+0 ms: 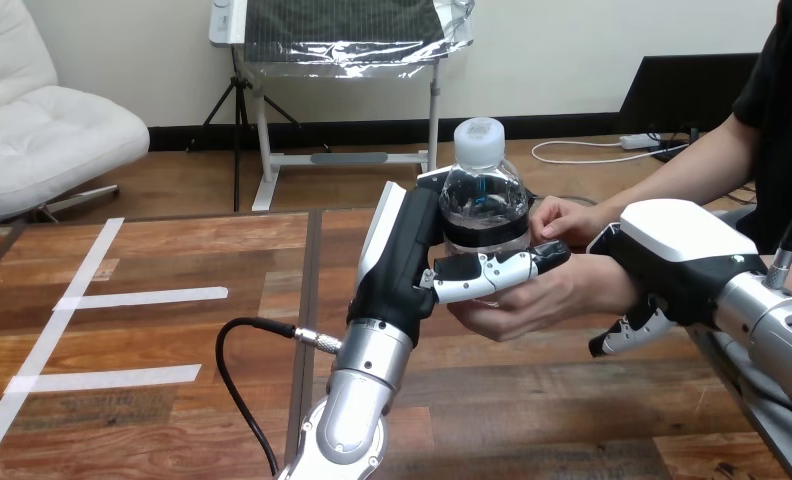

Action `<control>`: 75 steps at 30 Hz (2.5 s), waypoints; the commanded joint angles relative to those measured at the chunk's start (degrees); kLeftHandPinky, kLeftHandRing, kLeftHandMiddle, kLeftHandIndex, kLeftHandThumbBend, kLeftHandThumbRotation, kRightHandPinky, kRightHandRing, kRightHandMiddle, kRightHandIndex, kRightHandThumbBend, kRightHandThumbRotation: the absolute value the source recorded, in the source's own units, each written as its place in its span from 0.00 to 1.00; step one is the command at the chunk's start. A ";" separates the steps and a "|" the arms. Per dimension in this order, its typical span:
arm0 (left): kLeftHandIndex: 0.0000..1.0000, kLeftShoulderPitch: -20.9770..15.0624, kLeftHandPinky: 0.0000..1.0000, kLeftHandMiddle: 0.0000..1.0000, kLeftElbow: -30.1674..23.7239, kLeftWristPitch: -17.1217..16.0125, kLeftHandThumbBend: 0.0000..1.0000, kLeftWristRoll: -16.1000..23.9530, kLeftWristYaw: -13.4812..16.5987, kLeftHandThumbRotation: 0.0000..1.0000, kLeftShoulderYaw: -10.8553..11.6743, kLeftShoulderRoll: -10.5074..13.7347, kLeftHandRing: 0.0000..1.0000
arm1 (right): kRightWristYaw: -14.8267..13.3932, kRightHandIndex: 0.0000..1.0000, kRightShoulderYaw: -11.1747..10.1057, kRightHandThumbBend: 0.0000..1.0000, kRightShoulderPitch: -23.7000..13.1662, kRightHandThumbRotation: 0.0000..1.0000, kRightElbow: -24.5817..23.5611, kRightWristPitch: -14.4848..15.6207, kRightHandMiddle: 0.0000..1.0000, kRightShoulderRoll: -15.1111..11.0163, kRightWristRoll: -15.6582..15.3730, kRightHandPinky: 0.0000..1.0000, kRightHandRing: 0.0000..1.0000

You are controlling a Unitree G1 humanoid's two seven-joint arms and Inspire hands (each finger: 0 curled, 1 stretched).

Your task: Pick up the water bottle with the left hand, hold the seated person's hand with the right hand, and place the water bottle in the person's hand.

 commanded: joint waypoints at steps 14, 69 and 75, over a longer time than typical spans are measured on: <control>0.96 -2.78 0.92 0.93 -3.66 4.69 0.88 7.26 -1.15 0.42 -2.58 -2.43 0.93 | -1.75 0.82 -2.50 0.87 -1.24 0.05 -1.78 -0.76 0.80 -1.93 -0.75 0.69 0.77; 1.00 -1.20 1.00 1.00 -4.15 4.73 1.00 10.93 1.81 0.71 -2.10 -2.13 1.00 | -3.97 0.86 -3.34 0.87 0.65 0.05 -3.55 -1.58 0.88 -1.67 -0.51 0.76 0.84; 1.00 0.96 1.00 1.00 -4.76 1.34 0.97 7.85 1.97 0.72 -1.10 -2.42 1.00 | -4.83 0.86 -5.70 0.86 3.33 0.04 -6.80 -1.99 0.89 -1.19 1.76 0.76 0.85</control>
